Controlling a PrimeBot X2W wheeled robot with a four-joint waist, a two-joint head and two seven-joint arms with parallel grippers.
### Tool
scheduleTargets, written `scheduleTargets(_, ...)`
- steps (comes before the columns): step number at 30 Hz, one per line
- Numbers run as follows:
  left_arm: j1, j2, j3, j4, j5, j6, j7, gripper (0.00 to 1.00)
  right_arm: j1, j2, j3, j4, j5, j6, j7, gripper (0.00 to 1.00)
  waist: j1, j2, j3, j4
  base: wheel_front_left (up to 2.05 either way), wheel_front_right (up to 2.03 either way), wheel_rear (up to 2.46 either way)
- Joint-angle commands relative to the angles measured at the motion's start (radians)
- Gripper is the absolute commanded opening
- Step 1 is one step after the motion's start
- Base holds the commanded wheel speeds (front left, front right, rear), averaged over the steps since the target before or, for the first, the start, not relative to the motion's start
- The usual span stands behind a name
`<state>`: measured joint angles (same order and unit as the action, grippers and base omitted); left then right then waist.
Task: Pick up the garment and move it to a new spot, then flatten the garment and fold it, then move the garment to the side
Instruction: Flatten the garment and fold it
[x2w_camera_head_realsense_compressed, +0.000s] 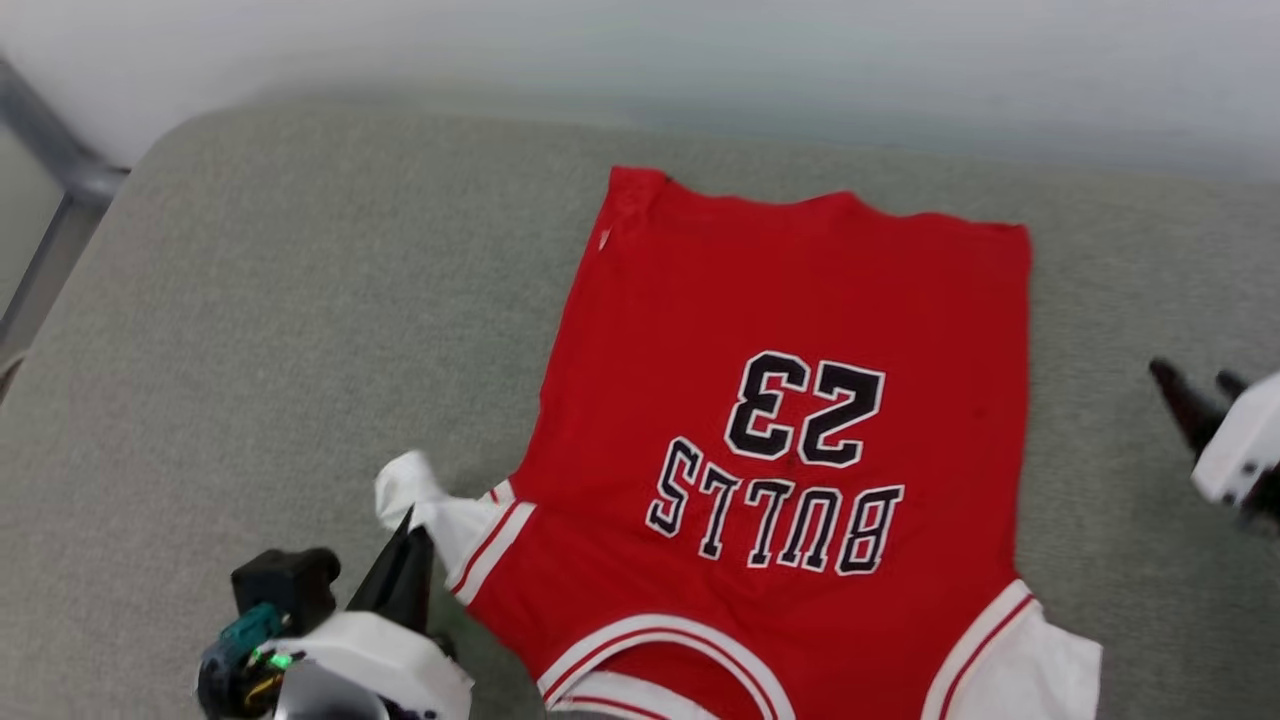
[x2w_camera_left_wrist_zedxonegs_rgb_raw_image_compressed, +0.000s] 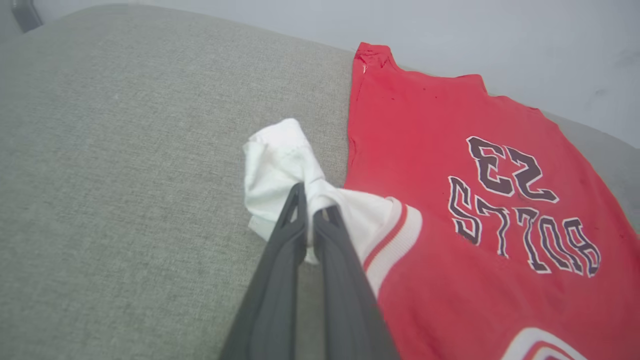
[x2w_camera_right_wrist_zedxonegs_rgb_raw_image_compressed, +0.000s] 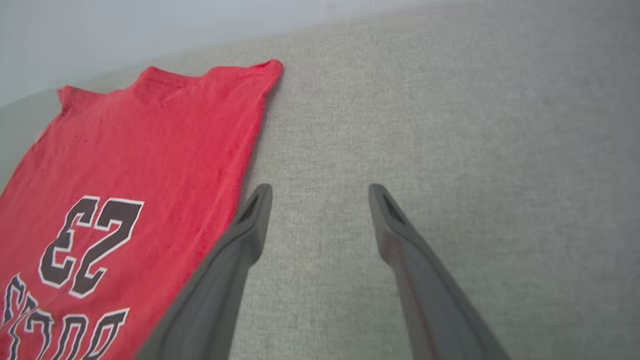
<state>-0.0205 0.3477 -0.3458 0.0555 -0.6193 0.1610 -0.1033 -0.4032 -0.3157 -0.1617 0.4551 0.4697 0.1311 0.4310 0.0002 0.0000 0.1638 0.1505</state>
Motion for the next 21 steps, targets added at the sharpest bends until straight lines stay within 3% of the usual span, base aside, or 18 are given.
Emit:
scheduleTargets(1,-0.031,-0.006,-0.004,-0.012,0.008,-0.005,-0.01,0.0,-0.065,-0.021,0.007,0.021,0.008,-0.001,0.025,1.0,-0.0002,0.0,0.065,0.055,0.0,0.0,0.0)
scheduleTargets(7,-0.1,-0.037,-0.028,-0.046,0.027,-0.018,-0.033,0.0,-0.268,-0.09,0.043,0.124,-0.007,-0.001,0.158,1.0,-0.0002,0.0,0.158,0.125,0.0,0.0,0.0)
scheduleTargets(14,-0.172,-0.072,-0.051,-0.074,0.038,-0.034,-0.062,0.0,-0.483,-0.129,0.101,0.215,-0.055,-0.001,0.23,1.0,-0.0002,0.0,0.279,0.188,0.0,0.0,0.0)
scheduleTargets(21,-0.199,-0.092,-0.064,-0.077,0.039,-0.046,-0.084,0.0,-0.562,-0.141,0.147,0.276,-0.077,-0.001,0.276,1.0,-0.0002,0.0,0.347,0.207,0.0,0.0,0.0)
